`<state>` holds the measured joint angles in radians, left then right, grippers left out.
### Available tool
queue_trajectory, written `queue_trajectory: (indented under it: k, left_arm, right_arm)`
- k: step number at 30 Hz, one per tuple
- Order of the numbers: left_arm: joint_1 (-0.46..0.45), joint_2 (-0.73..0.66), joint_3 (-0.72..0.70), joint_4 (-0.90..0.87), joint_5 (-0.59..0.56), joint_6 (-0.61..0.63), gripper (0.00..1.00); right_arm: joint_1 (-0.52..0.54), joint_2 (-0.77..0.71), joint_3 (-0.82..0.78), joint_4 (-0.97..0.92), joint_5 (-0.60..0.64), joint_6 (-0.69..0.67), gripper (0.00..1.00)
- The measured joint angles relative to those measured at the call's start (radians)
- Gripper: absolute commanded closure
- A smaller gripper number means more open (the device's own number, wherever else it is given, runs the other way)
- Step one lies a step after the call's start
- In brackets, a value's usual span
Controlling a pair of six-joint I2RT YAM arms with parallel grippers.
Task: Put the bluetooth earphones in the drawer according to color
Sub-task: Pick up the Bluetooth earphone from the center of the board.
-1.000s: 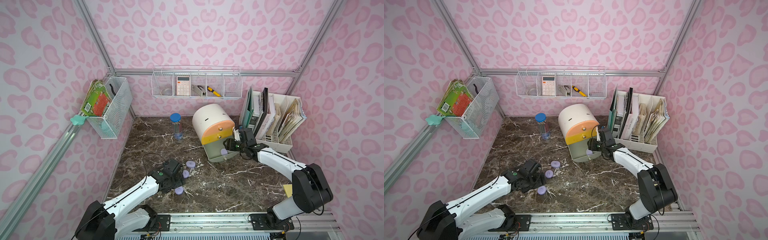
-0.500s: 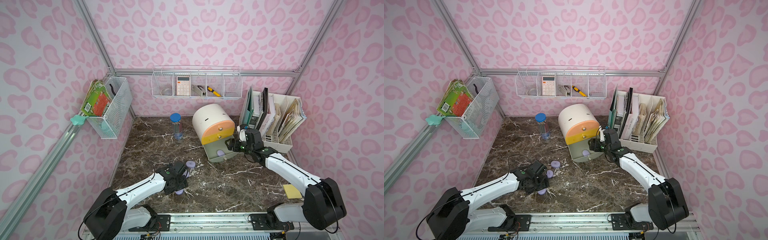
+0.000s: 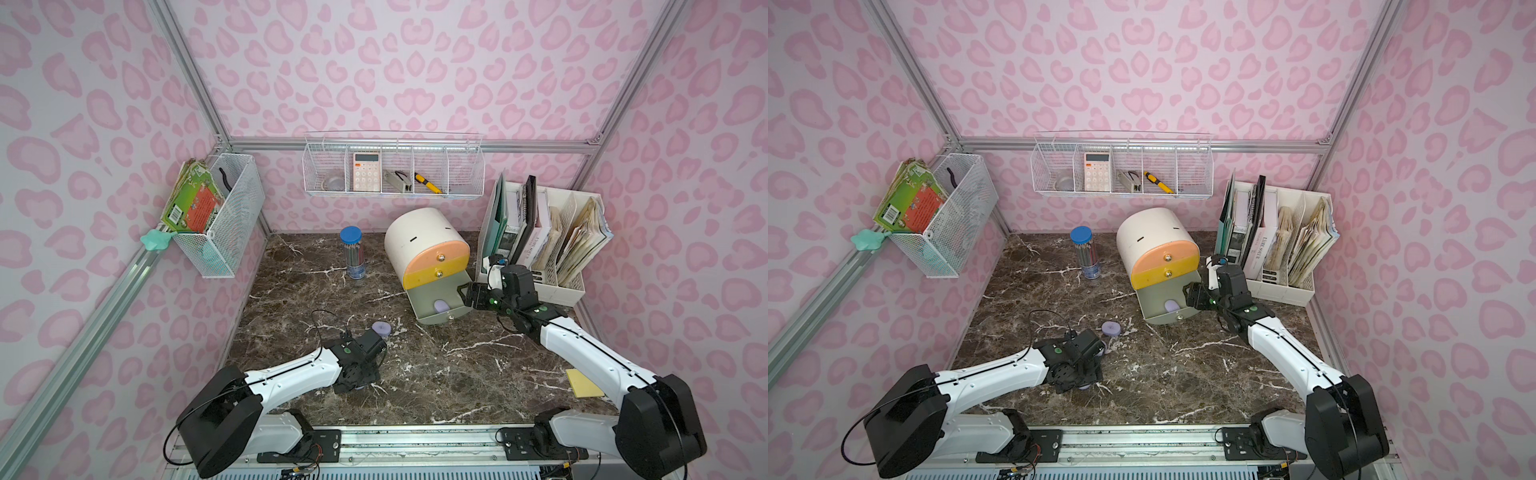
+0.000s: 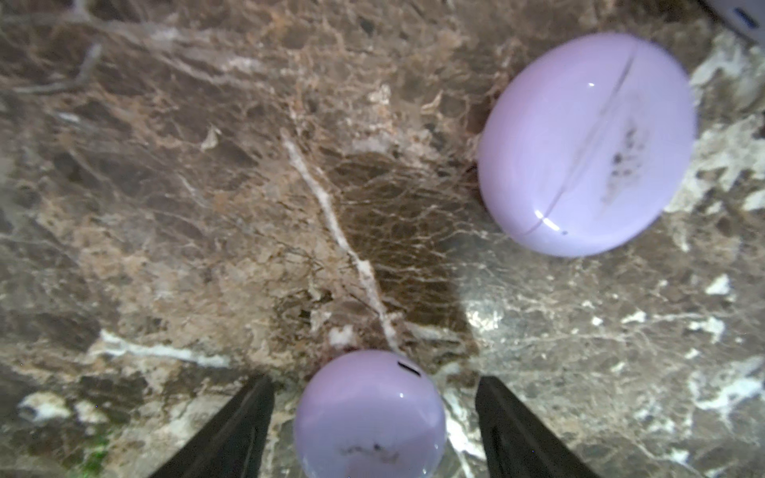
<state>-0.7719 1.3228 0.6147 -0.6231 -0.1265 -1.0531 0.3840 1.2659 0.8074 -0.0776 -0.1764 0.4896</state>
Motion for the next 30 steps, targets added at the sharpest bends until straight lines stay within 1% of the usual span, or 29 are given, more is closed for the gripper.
queue_trajectory:
  k: [10,14,16,20,23,30]
  left_arm:
    - [-0.018,0.084,0.047,-0.029,-0.006,-0.015,0.48]
    - [-0.04,0.094,0.055,-0.039,-0.023,-0.025,0.56]
    - [-0.047,0.096,0.058,-0.042,-0.033,-0.033,0.58]
    - [-0.052,0.09,0.06,-0.042,-0.049,-0.042,0.59]
    - [-0.051,0.087,0.078,-0.061,-0.066,-0.017,0.6]
    - [-0.051,0.092,0.183,-0.137,-0.146,0.011,0.6]
  right_arm:
    - [-0.025,-0.078,-0.069,0.011,-0.023,0.001,0.19]
    - [-0.031,-0.115,-0.072,0.01,-0.027,0.0,0.19]
    - [-0.031,-0.132,-0.073,0.003,-0.027,0.0,0.19]
    - [-0.039,-0.16,-0.084,-0.01,-0.029,-0.003,0.19]
    - [-0.049,-0.166,-0.086,-0.025,-0.029,-0.007,0.18]
    - [-0.06,-0.131,-0.072,-0.045,-0.055,-0.014,0.16]
